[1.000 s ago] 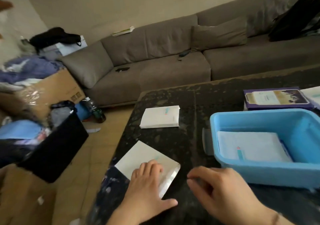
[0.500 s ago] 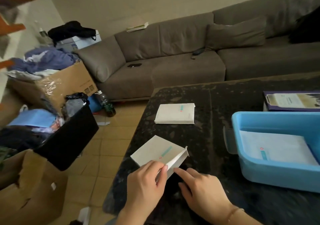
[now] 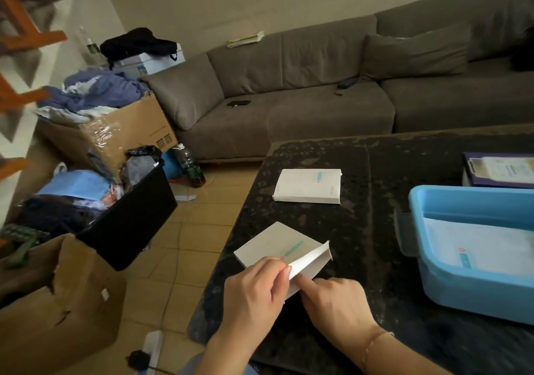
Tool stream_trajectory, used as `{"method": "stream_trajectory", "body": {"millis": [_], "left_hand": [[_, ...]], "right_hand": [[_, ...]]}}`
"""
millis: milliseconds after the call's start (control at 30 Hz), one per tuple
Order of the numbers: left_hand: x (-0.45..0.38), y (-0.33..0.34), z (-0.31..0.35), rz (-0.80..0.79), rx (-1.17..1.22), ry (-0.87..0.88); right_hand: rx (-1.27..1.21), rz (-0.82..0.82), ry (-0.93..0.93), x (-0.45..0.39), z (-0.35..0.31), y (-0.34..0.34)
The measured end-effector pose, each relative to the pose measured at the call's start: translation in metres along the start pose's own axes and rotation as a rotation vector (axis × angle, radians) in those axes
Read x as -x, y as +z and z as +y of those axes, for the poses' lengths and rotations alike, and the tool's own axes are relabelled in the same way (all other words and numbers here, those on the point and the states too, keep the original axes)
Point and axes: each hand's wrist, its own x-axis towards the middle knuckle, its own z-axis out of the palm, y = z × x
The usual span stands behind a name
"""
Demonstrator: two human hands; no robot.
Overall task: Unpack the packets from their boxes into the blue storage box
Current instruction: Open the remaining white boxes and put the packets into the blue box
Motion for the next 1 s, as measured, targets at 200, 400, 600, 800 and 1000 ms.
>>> {"method": "stream_trajectory", "body": {"millis": [200,400,600,800,1000], "left_hand": [[0.002,0.008,-0.002,0.012,-0.009,0.005],[0.001,0.017,0.003,0.019,0.008,-0.022],[0.004,0.024,0.011,-0.010,-0.001,-0.073],[0.006,0.026,0.012,0.009,0.003,-0.058],[0.011,0.034,0.009,-0.121,-0.005,-0.133]], "right_hand": [[-0.083,0.154,-0.057,0.021,0.016,0.000],[-0.750,0.071,0.636,0.037,0.001,-0.034],[-1.399,0.090,1.467,0.008,-0.016,-0.048],[-1.263,-0.134,1.369,0.005,-0.017,-0.048],[-1.128,-0.172,1.323,0.034,-0.001,-0.066]]}}
